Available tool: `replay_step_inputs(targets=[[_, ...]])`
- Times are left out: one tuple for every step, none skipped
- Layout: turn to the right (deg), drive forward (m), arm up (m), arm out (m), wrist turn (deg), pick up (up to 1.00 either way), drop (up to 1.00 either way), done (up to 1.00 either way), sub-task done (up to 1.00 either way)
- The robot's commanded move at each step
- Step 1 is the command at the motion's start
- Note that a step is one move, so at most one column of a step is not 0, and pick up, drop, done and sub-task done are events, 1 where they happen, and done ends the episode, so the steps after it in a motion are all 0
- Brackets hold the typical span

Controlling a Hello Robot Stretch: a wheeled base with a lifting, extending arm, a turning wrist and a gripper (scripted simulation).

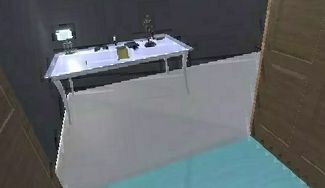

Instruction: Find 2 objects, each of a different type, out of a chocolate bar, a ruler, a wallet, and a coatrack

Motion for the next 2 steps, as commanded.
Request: replay_step_inputs(targets=[[-3.0,0.00,0.00,0.00,0.0,0.00,0.00,0.00,0.00],[0.0,0.30,0.00,0.00,0.0,0.00,0.00,0.00,0.00]])
